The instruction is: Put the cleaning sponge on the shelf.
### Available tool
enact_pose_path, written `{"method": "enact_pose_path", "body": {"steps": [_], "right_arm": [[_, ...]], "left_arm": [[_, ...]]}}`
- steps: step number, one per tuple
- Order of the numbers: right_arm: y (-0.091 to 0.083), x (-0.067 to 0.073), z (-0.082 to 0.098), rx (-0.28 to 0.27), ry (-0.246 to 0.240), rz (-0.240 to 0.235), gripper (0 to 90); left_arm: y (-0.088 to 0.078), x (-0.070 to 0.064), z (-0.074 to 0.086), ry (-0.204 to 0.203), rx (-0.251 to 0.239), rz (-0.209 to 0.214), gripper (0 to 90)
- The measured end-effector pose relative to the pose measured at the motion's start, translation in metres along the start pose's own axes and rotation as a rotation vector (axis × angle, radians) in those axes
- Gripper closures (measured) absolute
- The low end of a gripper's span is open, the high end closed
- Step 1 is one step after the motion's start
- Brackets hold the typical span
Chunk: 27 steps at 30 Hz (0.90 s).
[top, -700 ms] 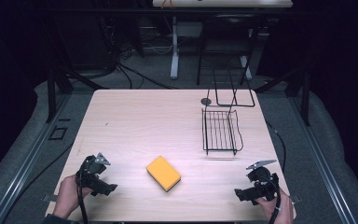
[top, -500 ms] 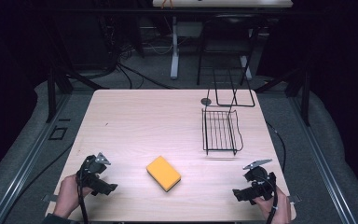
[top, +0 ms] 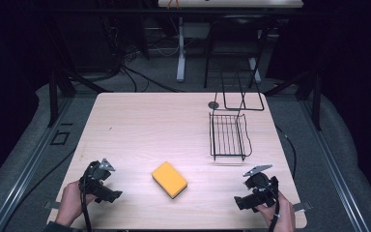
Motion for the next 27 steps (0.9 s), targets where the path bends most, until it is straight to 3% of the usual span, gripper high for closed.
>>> {"method": "enact_pose_path", "body": {"steps": [27], "right_arm": [[0.003, 0.06, -0.065, -0.065, -0.209, -0.063, 0.0]], "left_arm": [[0.001, 0.0, 0.0, -0.001, 0.005, -0.003, 6.6]]}}
Point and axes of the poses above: each handheld gripper's, and its own axes: y roughly forward along the jaws, z roughly out of its underside, x roughly to its left, the point moved 3 cm from there along y, roughly forward along the jaws, and after that the axes turned 6 degrees about -y, right-handed, at the moved point
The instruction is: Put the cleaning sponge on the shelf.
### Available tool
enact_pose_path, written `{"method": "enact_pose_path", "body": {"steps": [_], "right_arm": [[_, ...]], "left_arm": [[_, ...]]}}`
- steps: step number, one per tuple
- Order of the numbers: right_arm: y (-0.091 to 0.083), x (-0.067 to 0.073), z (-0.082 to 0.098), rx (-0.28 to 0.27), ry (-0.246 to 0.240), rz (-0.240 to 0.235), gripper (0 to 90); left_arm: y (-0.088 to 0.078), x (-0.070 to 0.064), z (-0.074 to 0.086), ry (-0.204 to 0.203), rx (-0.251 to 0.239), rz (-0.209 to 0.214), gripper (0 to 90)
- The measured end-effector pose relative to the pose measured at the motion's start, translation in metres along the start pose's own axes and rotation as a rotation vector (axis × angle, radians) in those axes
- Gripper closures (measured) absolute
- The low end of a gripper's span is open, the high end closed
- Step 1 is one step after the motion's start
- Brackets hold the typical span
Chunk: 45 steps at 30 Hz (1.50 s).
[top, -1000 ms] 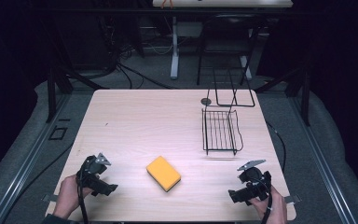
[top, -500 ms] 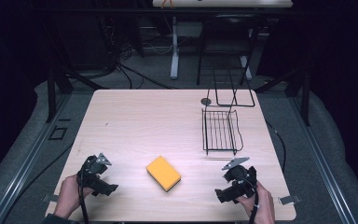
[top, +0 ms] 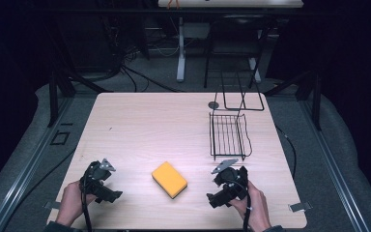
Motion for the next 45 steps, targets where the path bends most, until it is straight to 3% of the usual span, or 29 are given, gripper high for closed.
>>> {"method": "enact_pose_path", "body": {"steps": [7, 24, 29, 40, 45], "right_arm": [[0.01, 0.014, -0.025, -0.025, -0.043, -0.014, 0.0], [0.053, 0.047, -0.07, 0.034, -0.081, -0.126, 0.0], [0.071, 0.056, -0.078, 0.055, -0.086, -0.149, 0.0], [0.09, 0.062, -0.082, 0.087, -0.073, -0.164, 0.1], [0.095, 0.064, -0.081, 0.116, -0.072, -0.152, 15.7]], "left_arm": [[0.0, 0.0, 0.0, 0.002, -0.002, -0.001, 6.6], [0.0, 0.0, 0.0, 0.002, -0.003, 0.002, 6.6], [-0.001, 0.0, 0.0, 0.004, -0.002, 0.003, 6.6], [-0.001, 0.0, 0.001, 0.006, -0.005, 0.005, 6.6], [-0.001, 0.0, 0.0, 0.006, -0.004, 0.006, 6.6]]}}
Point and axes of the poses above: each handheld gripper's, and its own axes: y roughly forward along the jaws, z roughly out of its underside, x roughly to its left, the point moved 3 cm from there along y, roughly forward along the jaws, and after that the axes turned 6 degrees about -y, right-handed, at the moved point
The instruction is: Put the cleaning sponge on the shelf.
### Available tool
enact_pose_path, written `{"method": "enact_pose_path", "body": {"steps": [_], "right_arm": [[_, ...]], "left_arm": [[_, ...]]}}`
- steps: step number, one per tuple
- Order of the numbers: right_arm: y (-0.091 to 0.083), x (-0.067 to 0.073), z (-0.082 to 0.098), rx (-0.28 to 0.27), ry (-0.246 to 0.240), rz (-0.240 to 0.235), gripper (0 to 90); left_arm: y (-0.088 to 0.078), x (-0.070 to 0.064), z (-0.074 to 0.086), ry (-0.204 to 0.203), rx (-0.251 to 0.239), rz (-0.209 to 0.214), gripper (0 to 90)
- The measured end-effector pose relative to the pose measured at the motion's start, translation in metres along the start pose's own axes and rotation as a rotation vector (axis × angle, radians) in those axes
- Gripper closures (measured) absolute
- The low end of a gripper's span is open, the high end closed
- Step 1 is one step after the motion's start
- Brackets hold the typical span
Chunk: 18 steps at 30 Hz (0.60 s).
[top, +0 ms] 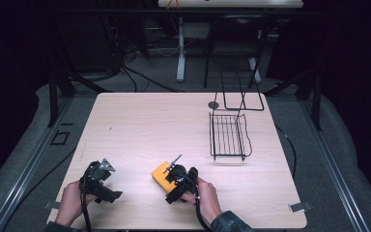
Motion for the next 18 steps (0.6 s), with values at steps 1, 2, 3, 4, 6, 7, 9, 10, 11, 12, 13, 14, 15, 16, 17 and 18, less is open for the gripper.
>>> {"method": "enact_pose_path", "body": {"steps": [1, 2, 3, 4, 6, 7, 9, 10, 11, 12, 13, 14, 15, 16, 17, 18], "right_arm": [[0.0, 0.0, 0.0, 0.002, 0.002, 0.004, 16.4], [0.001, 0.0, 0.001, 0.006, 0.001, 0.004, 19.5], [0.001, -0.001, 0.001, 0.006, 0.001, 0.002, 20.2], [0.001, -0.001, 0.001, -0.003, 0.006, 0.004, 20.8], [-0.001, -0.001, 0.001, -0.001, -0.003, 0.004, 21.5], [-0.003, -0.002, 0.001, -0.005, -0.005, 0.004, 21.6], [-0.005, -0.002, 0.001, -0.009, -0.003, 0.002, 21.9], [-0.005, -0.002, 0.001, -0.013, 0.001, 0.002, 22.0], [-0.006, -0.002, 0.0, -0.013, -0.002, 0.001, 22.1], [-0.006, -0.002, 0.0, -0.016, -0.001, -0.001, 22.2], [-0.007, -0.002, 0.0, -0.025, -0.005, -0.002, 22.2], [-0.009, -0.002, 0.0, -0.024, -0.005, -0.002, 22.3], [-0.01, -0.002, 0.0, -0.029, -0.004, 0.001, 22.3], [-0.012, -0.002, 0.0, -0.033, -0.002, -0.004, 22.3], [-0.014, -0.002, -0.001, -0.042, -0.003, -0.002, 22.3], [-0.016, -0.002, -0.001, -0.044, -0.006, -0.003, 22.3]], "left_arm": [[0.0, 0.0, 0.0, 0.001, 0.0, 0.0, 6.6], [0.0, 0.0, 0.0, 0.0, -0.001, -0.001, 6.6], [0.0, 0.0, 0.0, -0.001, -0.002, -0.001, 6.6], [0.0, 0.0, 0.0, -0.002, -0.004, 0.0, 6.6], [0.0, 0.0, 0.0, -0.001, -0.003, 0.0, 6.6], [0.0, 0.0, 0.0, -0.001, -0.002, 0.0, 6.6], [0.0, 0.0, 0.0, -0.001, -0.003, 0.0, 6.6], [0.0, 0.0, 0.0, -0.002, -0.004, 0.0, 6.6], [0.0, 0.0, 0.0, -0.002, -0.003, 0.0, 6.6], [0.0, 0.0, 0.0, -0.002, -0.003, 0.0, 6.6], [0.0, 0.0, 0.0, -0.002, -0.002, 0.0, 6.6], [0.0, 0.0, 0.0, -0.002, -0.003, -0.001, 6.6], [0.0, 0.0, 0.0, -0.003, -0.005, -0.001, 6.7], [0.0, 0.0, 0.0, -0.002, -0.003, 0.0, 6.6], [0.0, 0.0, 0.0, -0.002, -0.003, 0.0, 6.6], [0.0, 0.0, 0.0, -0.002, -0.002, 0.0, 6.6]]}}
Point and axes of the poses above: each handheld gripper's, and its own axes: y roughly forward along the jaws, z roughly out of its underside, x roughly to its left, the point moved 3 cm from there along y, roughly forward along the jaws, and after that the axes turned 6 degrees about -y, right-handed, at the moved point
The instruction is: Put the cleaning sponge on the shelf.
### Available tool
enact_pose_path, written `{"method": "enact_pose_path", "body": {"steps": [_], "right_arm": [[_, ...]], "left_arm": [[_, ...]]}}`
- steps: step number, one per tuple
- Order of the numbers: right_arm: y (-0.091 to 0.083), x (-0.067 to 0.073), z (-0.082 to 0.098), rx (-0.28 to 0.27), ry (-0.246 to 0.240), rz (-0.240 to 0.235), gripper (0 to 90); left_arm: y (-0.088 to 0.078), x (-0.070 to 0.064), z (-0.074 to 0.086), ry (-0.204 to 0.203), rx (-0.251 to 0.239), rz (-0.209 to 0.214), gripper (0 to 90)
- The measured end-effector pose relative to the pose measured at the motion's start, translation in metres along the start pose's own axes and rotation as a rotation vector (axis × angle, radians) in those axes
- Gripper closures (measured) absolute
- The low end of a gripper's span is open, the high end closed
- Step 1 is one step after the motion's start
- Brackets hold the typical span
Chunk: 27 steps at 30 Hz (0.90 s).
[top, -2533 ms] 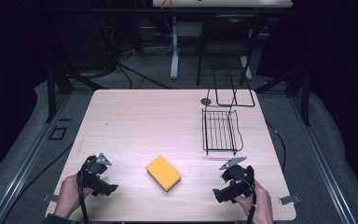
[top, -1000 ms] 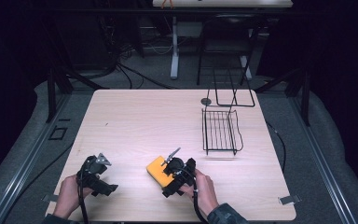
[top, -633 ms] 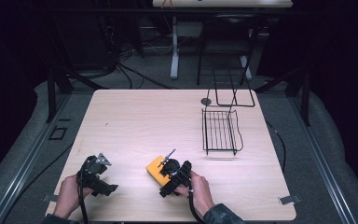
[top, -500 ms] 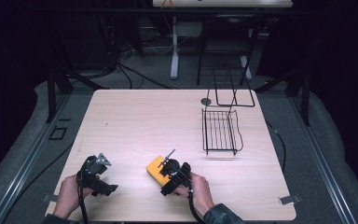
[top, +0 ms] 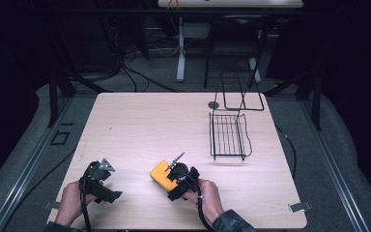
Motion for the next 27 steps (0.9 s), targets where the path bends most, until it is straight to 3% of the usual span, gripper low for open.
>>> {"method": "enact_pose_path", "body": {"steps": [27], "right_arm": [[-0.037, -0.012, 0.003, -0.057, 0.007, 0.041, 22.3]], "left_arm": [[0.0, -0.001, 0.0, 0.004, 0.004, 0.0, 6.7]]}}
Point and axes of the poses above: each handheld gripper's, and its own axes: y roughly forward along the jaws, z roughly out of its underside, x roughly to its left, the point moved 3 cm from there along y, roughly forward along the jaws, and after that the axes turned 6 degrees about -y, right-handed, at the moved point
